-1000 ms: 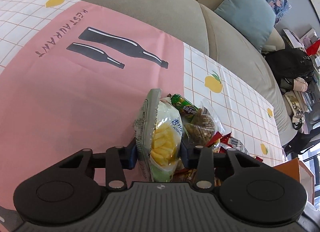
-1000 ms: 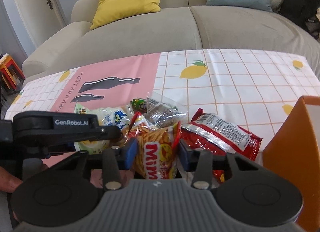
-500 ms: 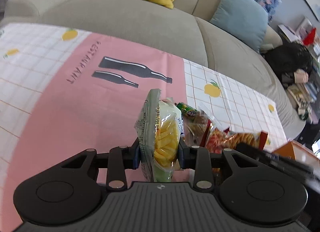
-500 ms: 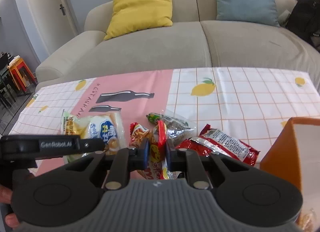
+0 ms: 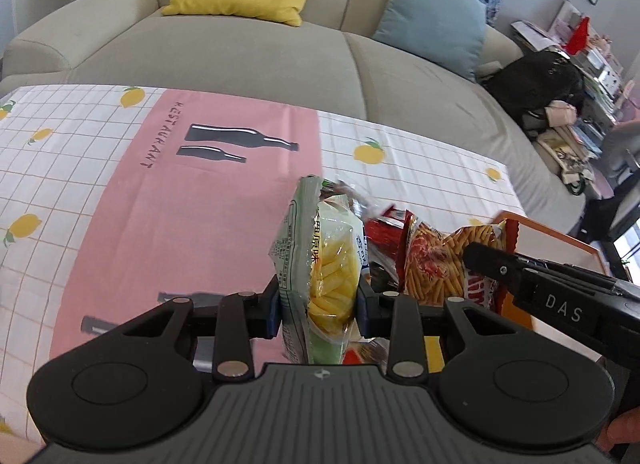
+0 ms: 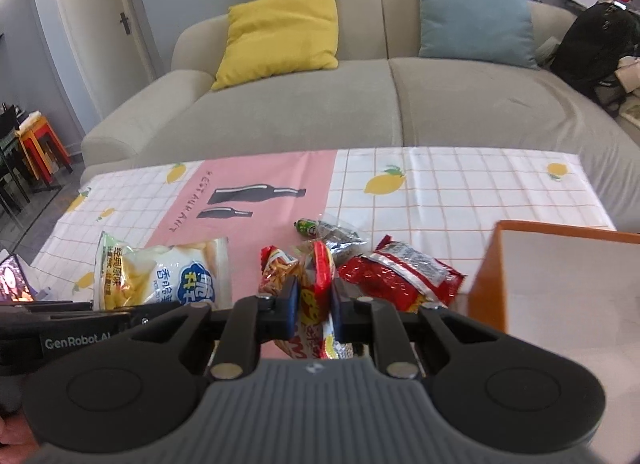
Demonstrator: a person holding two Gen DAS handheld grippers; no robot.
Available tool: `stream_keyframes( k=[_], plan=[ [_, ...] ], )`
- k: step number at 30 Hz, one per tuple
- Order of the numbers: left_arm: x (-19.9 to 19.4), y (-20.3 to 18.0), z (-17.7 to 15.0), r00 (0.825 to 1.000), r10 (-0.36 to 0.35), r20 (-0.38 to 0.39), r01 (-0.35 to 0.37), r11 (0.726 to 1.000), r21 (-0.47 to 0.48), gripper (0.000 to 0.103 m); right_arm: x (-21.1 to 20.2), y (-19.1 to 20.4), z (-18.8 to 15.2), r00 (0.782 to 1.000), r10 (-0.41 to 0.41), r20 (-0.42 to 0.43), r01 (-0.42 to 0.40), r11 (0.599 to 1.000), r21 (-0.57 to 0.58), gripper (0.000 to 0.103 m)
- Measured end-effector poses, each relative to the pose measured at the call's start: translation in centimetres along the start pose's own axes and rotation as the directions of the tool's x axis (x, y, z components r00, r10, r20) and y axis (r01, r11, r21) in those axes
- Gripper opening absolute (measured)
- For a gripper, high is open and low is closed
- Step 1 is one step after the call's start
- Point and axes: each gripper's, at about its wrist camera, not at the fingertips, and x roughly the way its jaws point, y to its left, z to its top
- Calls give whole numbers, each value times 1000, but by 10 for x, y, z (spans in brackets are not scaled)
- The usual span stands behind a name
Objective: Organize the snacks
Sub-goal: 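Carry both bags over the orange box and lower them inside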
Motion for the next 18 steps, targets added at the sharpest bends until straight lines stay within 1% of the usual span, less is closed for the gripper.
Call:
stream_keyframes(
  k=[5,8,11,13,18],
  plan=[
    [-20,-25,-6,998,-58,5,57,997,43,38,-43,-14,-8,999,4,44,-5,1000,21,14],
    [-30,-46,-7,997,-76,16,74,993,92,38,-69,-25,-11,997,-16,78,15,1000,5,14],
    [-35,-66,-6,993,-116,12,113,986,125,38,-94,-44,-13,994,-36,104,34,999,17,14],
    [-36,-85,-5,989,-146,4,144,977,160,38,-108,-58,-13,993,-30,118,26,999,33,14],
    [-30,-134,-5,976,-215,-26,215,945,247,38,-136,-102,-11,988,-89,122,79,993,82,14]
  ],
)
